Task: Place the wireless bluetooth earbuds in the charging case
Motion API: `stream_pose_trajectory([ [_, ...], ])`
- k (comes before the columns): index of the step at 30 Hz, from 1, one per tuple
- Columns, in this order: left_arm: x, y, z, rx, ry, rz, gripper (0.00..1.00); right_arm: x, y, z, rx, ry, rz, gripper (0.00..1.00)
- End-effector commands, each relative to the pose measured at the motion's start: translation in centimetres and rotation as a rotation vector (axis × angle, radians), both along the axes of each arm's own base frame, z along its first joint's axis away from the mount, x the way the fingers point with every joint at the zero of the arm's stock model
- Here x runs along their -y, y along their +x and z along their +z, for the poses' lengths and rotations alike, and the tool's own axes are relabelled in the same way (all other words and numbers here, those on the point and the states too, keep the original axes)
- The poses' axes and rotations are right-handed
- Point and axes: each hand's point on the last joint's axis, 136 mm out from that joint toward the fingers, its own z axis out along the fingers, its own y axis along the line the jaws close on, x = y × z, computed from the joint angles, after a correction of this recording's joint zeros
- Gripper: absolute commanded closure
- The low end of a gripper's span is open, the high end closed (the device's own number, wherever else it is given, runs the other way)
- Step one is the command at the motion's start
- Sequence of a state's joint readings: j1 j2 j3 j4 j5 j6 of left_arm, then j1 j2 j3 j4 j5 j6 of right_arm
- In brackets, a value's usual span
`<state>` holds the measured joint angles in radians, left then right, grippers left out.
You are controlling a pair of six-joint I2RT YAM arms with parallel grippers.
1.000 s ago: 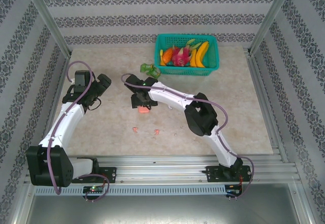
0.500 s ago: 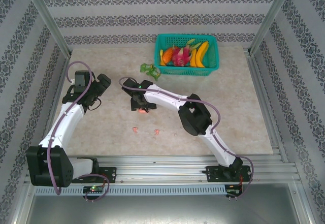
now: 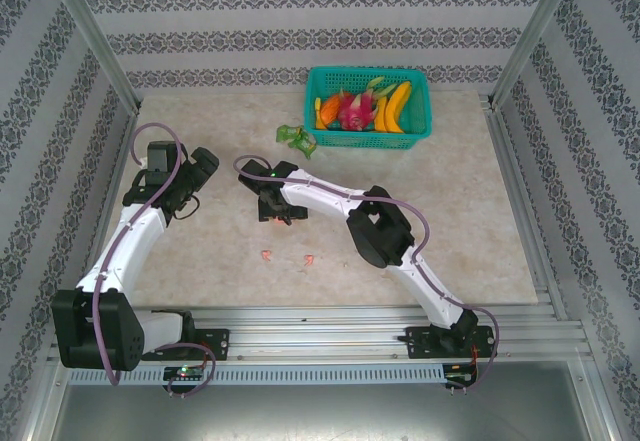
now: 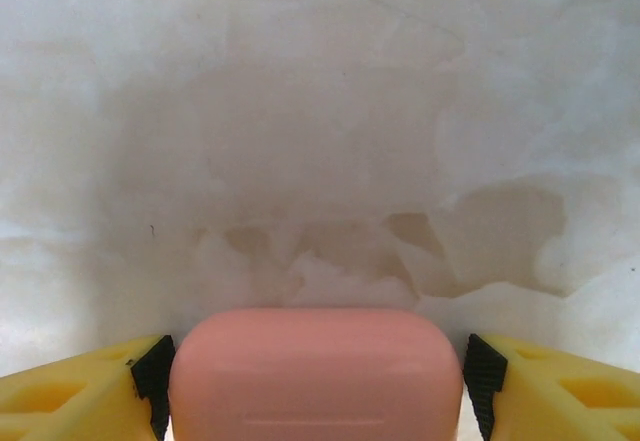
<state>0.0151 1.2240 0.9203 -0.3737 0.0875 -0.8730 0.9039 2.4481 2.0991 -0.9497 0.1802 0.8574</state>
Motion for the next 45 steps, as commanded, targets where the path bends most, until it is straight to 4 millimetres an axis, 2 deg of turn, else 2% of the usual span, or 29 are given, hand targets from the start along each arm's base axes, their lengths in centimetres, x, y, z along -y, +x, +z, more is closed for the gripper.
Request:
stream_pose_trajectory([
  [1, -0.1, 0.0, 0.3, 0.026, -0.009, 0.005, 0.0, 0.5, -0.4, -1.3, 0.002, -0.054, -0.023, 0.23],
  [15, -0.1, -0.2, -0.2, 0.019, -0.012, 0.008, 0.0, 0.8, 0.4, -1.6, 0.018, -0.06, -0.069, 0.29],
  [19, 0.0, -0.3, -0.4, 0.017, -0.015, 0.002, 0.0, 0.8, 0.5, -1.7, 0.009, -0.054, -0.071, 0.32],
  [24, 0.2, -0.4, -0.4, 0.028, -0.017, -0.008, 0.0, 0.6, 0.6, -1.2, 0.014, -0.036, -0.056, 0.42],
  [29, 0.2, -0.7, -0.2, 0.068, -0.014, -0.014, 0.0, 0.5, 0.8, 0.4, 0.047, 0.005, -0.054, 0.47],
  [37, 0.7, -1.2, -0.6, 0.088, -0.003, -0.057, 0.0, 0.5, 2.1, 4.1, 0.101, 0.17, -0.121, 0.49],
  [40, 1.8, -0.7, -0.7, 0.124, -0.026, -0.124, 0.0, 0.7, 3.2, 5.7, 0.112, 0.265, -0.168, 0.49],
  [45, 5.1, 0.2, 0.0, 0.285, -0.119, -0.293, 0.0, 0.7, 5.4, 8.9, 0.13, 0.422, -0.239, 0.49],
])
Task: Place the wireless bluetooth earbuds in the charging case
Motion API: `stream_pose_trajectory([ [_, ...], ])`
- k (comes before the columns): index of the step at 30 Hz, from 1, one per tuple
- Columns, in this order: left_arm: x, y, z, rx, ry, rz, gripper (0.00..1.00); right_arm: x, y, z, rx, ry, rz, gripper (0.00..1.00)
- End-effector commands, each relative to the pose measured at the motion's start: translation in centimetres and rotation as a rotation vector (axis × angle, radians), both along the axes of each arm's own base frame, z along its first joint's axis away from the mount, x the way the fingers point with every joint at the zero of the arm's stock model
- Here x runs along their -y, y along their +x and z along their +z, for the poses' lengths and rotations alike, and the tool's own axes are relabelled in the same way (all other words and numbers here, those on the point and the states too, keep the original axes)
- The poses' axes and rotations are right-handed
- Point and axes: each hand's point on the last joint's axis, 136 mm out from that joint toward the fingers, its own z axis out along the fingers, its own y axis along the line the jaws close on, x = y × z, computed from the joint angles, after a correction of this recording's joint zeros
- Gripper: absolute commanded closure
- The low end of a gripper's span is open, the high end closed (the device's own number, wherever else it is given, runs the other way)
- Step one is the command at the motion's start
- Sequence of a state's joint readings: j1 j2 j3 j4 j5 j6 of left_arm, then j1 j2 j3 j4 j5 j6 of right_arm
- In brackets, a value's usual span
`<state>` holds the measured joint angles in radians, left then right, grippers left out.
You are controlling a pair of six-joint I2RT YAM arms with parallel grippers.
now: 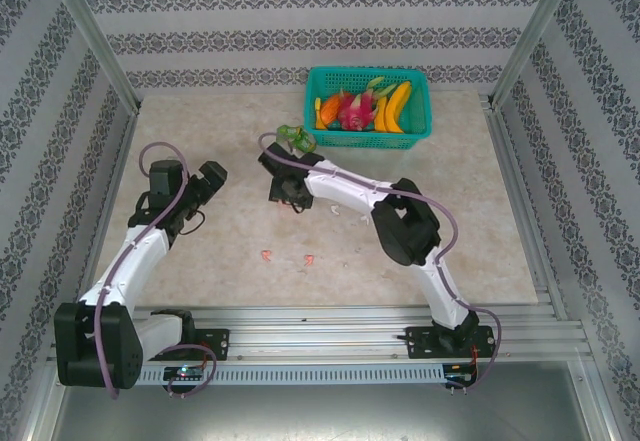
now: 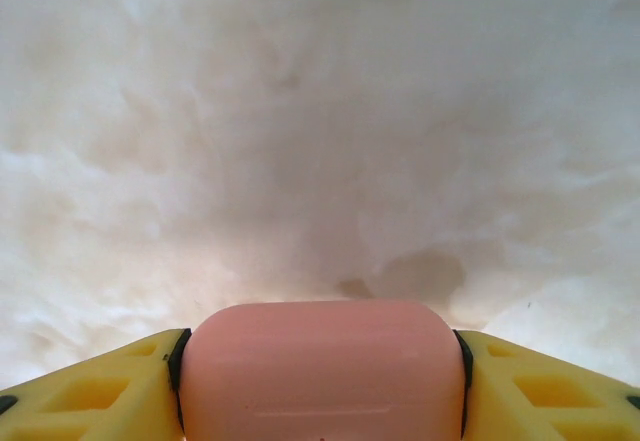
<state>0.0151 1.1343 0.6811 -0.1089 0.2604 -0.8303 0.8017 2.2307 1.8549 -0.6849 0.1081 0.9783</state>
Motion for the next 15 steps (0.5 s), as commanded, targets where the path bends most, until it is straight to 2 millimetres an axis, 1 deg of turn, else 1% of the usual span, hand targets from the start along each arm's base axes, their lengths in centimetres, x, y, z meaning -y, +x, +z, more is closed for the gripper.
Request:
stream_pose_trajectory([
  [1, 2.6, 1.3, 2.4, 0.189, -0.062, -0.15, 0.0, -1.2, 2.0, 4.5, 0.053, 0.188, -0.057, 0.49],
  [5, 4.2, 1.2, 2.6, 0.266, -0.124, -0.216, 0.0, -1.2, 4.1, 6.6, 0.05, 0.352, -0.13, 0.49],
  [9, 5.4, 1.3, 2.9, 0.334, -0.14, -0.254, 0.0, -1.6, 5.9, 7.7, 0.03, 0.528, -0.205, 0.49],
  [12, 7.0, 1.3, 2.7, 0.356, -0.112, -0.306, 0.0, -1.8, 6.5, 7.6, 0.006, 0.616, -0.26, 0.49],
  [15, 8.6, 1.5, 2.1, 0.356, -0.064, -0.361, 0.02, -2.1, 6.8, 7.5, -0.009, 0.654, -0.275, 0.49],
])
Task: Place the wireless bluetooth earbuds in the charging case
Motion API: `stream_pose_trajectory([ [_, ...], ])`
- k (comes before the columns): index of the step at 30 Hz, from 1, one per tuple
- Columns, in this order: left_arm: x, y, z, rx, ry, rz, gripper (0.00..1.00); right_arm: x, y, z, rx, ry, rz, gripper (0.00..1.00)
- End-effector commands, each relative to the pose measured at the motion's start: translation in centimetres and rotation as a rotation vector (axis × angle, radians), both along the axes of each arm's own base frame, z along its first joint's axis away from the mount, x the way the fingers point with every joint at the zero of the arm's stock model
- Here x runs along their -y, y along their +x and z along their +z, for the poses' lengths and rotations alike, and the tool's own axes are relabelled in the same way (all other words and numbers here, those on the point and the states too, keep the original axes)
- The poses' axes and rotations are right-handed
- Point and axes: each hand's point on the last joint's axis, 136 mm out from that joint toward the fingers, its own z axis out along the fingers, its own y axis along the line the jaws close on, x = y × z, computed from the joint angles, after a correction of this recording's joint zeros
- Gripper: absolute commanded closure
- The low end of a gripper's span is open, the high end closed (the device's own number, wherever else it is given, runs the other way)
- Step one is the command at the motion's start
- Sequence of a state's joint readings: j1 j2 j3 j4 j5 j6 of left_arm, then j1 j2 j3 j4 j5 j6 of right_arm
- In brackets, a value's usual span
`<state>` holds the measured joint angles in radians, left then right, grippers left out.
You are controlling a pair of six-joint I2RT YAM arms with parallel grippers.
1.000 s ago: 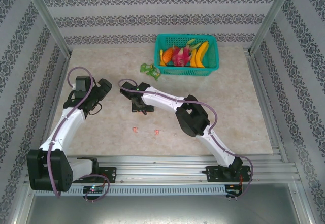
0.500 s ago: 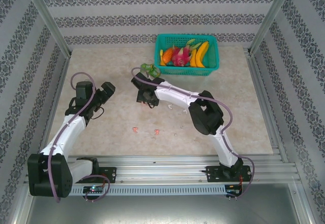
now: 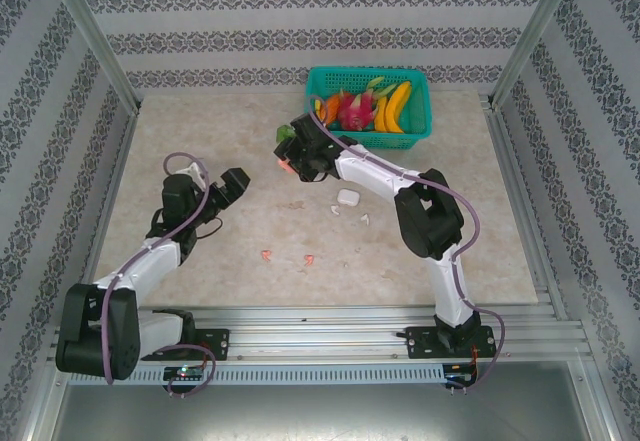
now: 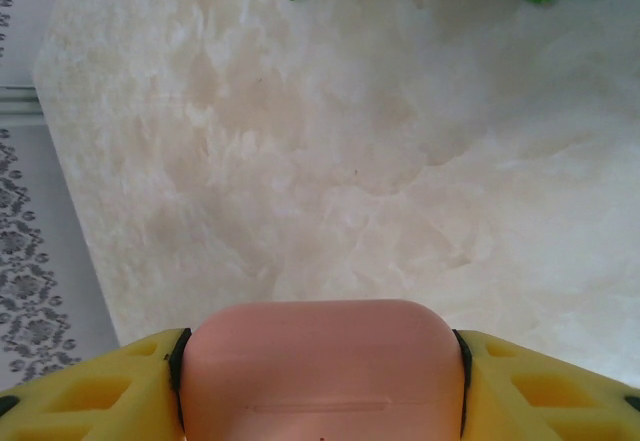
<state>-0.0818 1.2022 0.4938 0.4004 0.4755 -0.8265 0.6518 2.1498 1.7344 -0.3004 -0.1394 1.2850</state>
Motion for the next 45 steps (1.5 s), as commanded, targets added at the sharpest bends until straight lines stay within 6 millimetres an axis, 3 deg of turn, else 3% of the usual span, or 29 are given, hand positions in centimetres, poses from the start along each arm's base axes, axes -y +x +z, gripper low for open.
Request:
stream_pose_trajectory([
  [1, 2.0, 0.8, 1.4, 0.117, 0.054, -0.078, 0.03, -1.9, 0.2, 2.3, 0.001, 0.156, -0.017, 0.49],
  [6, 3.9, 1.2, 0.7, 0.132, 0.103, -0.141, 0.12, -2.1, 0.1, 1.6, -0.023, 0.207, -0.049, 0.5],
  [12, 5.2, 2.4, 0.1, 0.141, 0.11, -0.167, 0.28, -2.8, -0.4, 1.4, -0.035, 0.24, -0.056, 0.49],
  [15, 5.7, 3.1, -0.3, 0.138, 0.116, -0.172, 0.32, -3.0, -0.6, 1.7, -0.034, 0.251, -0.056, 0.49],
  [28, 5.9, 5.2, -1.2, 0.138, 0.165, -0.164, 0.36, -3.6, -2.0, 2.3, -0.032, 0.277, -0.048, 0.5],
  [45, 6.4, 6.0, -2.7, 0.125, 0.185, -0.165, 0.42, -4.4, -2.5, 3.0, -0.028, 0.329, -0.048, 0.51],
])
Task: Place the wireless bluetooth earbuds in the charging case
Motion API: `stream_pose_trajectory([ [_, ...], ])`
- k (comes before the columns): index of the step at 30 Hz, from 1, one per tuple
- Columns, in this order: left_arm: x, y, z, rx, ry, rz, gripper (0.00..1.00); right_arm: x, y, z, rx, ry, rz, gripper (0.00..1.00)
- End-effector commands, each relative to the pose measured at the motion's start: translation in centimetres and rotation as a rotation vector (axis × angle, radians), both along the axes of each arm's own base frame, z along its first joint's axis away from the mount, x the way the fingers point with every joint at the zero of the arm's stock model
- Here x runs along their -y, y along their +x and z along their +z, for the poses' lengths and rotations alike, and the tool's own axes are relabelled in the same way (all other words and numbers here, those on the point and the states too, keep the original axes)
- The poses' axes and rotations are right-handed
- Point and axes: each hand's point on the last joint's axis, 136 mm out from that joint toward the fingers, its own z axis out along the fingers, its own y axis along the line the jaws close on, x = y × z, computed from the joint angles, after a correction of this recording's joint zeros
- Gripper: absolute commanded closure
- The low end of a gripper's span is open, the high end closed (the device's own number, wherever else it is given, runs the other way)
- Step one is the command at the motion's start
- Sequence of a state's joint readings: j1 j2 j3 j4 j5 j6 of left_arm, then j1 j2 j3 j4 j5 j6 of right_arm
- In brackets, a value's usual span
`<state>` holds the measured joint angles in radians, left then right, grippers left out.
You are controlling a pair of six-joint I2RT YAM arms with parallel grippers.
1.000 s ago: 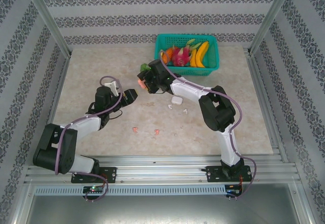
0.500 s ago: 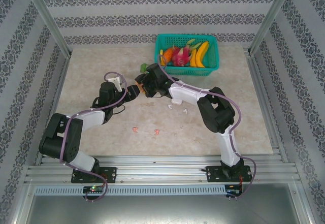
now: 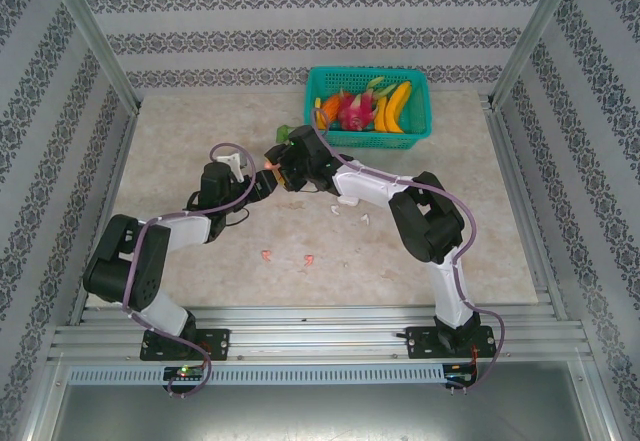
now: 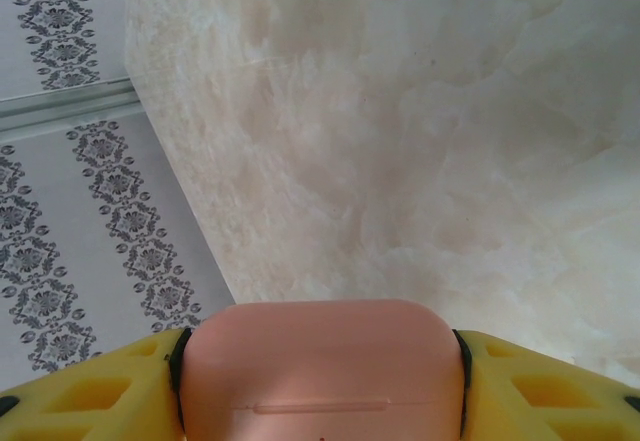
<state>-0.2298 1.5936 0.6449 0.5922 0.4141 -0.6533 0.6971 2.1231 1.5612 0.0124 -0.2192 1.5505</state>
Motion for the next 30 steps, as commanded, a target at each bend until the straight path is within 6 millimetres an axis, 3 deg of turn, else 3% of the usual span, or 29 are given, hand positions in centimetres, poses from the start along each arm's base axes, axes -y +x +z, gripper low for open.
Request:
stream_pose_trajectory([
  [1, 0.7, 1.2, 1.7, 0.081, 0.011, -0.015, 0.43, -0.8, -0.7, 3.0, 0.039, 0.06, 0.013, 0.51],
  [13, 0.9, 2.1, 1.5, 0.08, 0.01, -0.009, 0.55, -1.0, -1.0, 3.0, 0.04, 0.069, 0.019, 0.51],
  [30, 1.0, 2.2, 1.2, 0.069, -0.001, -0.011, 0.89, -1.0, -0.8, 2.8, 0.036, 0.078, 0.005, 0.51],
])
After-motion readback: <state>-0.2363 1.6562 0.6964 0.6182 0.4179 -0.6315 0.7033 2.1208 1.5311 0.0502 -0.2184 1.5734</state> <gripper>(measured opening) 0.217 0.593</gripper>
